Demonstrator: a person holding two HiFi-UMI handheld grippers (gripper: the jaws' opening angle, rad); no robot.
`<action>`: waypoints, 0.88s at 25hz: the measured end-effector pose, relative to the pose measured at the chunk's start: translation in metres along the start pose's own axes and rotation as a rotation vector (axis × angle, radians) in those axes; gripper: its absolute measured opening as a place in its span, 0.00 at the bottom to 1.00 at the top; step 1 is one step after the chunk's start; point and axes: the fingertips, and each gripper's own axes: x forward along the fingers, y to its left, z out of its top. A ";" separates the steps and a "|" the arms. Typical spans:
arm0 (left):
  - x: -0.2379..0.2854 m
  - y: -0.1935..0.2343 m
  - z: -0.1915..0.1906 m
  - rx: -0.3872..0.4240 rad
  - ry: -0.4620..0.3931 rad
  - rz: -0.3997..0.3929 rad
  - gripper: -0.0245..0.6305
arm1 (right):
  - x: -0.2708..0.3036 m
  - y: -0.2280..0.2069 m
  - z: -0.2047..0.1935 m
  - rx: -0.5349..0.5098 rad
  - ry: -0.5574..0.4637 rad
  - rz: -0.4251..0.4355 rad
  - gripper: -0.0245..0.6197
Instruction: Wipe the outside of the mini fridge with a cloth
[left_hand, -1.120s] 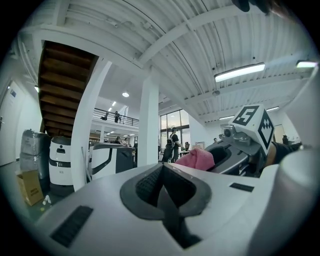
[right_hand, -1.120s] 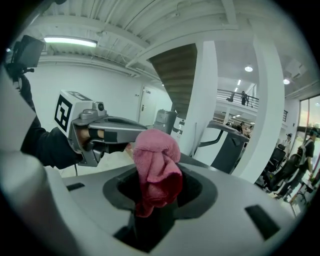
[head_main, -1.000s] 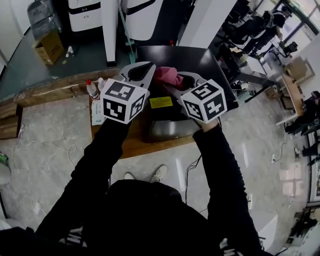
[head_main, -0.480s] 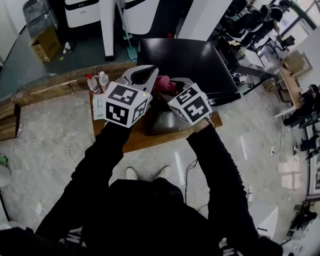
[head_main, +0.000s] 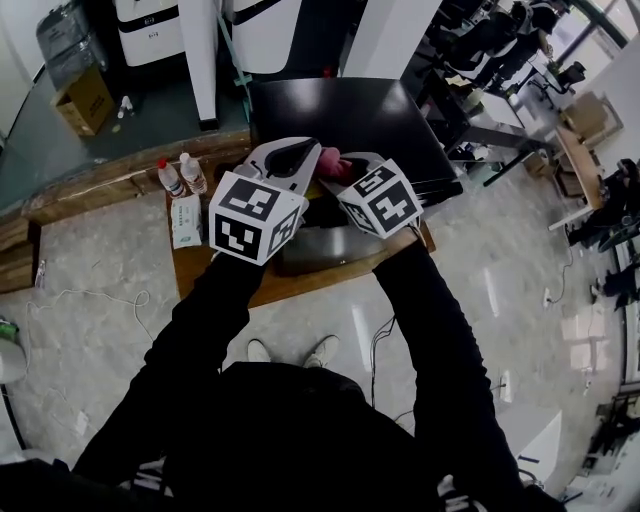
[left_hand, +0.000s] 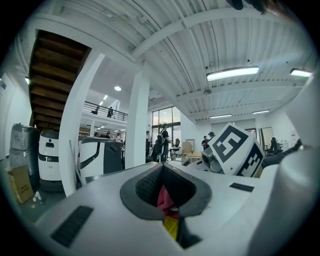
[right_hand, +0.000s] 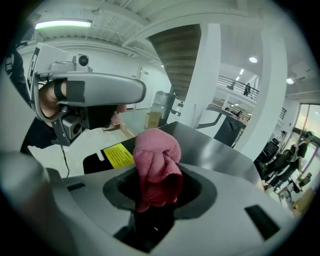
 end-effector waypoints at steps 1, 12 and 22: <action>0.007 -0.008 0.000 0.005 0.005 -0.005 0.05 | -0.005 -0.010 -0.008 0.009 0.000 -0.008 0.28; 0.082 -0.080 0.005 0.025 0.018 -0.052 0.05 | -0.053 -0.110 -0.084 0.079 0.022 -0.085 0.28; 0.145 -0.137 0.009 0.029 0.027 -0.101 0.05 | -0.102 -0.196 -0.148 0.150 0.027 -0.163 0.28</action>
